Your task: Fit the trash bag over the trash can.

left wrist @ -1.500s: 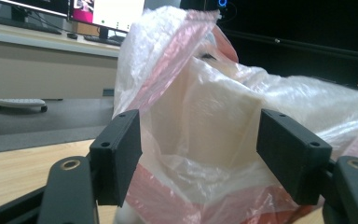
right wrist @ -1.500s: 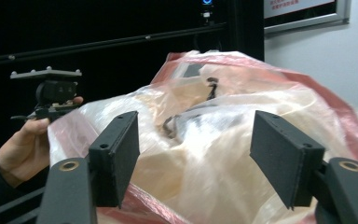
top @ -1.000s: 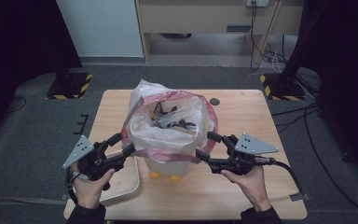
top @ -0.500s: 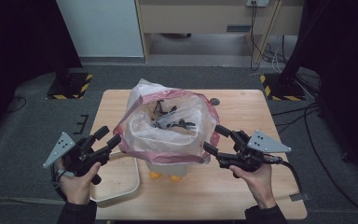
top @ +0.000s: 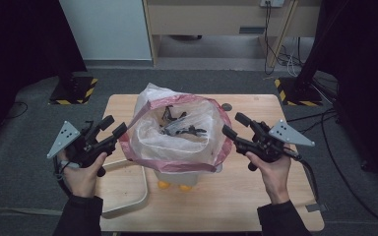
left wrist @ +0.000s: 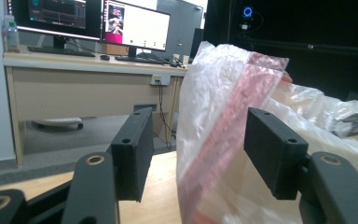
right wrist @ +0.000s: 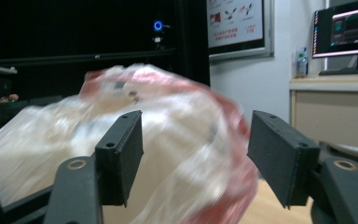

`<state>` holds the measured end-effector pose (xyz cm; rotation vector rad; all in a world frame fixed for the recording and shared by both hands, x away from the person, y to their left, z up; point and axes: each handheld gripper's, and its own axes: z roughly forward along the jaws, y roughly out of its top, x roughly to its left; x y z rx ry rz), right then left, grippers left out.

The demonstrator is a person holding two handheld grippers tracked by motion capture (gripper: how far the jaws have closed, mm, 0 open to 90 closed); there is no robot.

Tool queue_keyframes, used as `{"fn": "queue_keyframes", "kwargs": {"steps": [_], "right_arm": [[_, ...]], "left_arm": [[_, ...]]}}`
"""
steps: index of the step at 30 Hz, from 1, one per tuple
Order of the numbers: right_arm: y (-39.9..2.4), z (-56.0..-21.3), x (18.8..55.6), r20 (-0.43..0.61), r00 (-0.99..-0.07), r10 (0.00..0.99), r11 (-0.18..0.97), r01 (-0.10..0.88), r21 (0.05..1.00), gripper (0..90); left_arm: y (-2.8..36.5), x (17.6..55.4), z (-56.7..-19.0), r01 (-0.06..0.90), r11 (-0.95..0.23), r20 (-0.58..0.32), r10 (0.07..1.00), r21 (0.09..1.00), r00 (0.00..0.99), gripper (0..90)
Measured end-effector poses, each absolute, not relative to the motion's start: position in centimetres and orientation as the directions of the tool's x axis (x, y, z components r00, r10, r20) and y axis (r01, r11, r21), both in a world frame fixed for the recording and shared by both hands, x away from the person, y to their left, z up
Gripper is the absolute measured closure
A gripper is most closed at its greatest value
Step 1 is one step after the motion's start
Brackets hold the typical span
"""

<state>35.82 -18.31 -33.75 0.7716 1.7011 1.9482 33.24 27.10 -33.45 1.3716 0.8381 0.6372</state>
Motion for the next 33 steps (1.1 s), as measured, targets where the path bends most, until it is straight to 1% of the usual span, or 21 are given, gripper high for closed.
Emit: {"fn": "queue_keyframes", "kwargs": {"steps": [4,11,17,20,26,28,33], "right_arm": [[-18.0,-32.7,37.7,0.097,-0.747,0.657,-0.124,0.019,0.992,39.0],[-16.9,-32.1,40.2,0.055,-0.75,0.659,-0.076,0.007,0.997,41.2],[-16.3,-32.3,41.4,0.042,-0.749,0.662,-0.054,0.009,0.999,44.0],[-16.2,-32.4,41.9,0.027,-0.753,0.657,-0.035,0.005,0.999,45.2],[-15.9,-32.6,42.7,0.04,-0.762,0.647,-0.04,0.019,0.999,48.7],[-16.0,-32.6,42.9,0.036,-0.756,0.653,-0.037,0.015,0.999,51.8],[-15.9,-32.8,43.7,0.029,-0.763,0.645,-0.016,0.025,1.0,53.2]], "left_arm": [[26.7,34.3,-33.2,0.083,0.102,-0.132,0.792,0.991,0.596,46.0],[25.6,34.4,-32.9,0.056,0.097,-0.11,0.754,0.994,0.648,46.8],[24.6,34.5,-31.9,0.032,0.047,-0.057,0.754,0.998,0.655,46.6],[24.1,34.9,-31.6,0.039,0.04,-0.056,0.745,0.998,0.665,47.4],[22.8,35.8,-31.6,0.039,0.022,-0.043,0.733,0.999,0.678,48.8],[22.5,36.1,-31.6,0.047,0.017,-0.044,0.735,0.999,0.677,50.5],[22.2,36.8,-31.4,0.062,0.024,-0.06,0.737,0.998,0.673,60.0]]}}
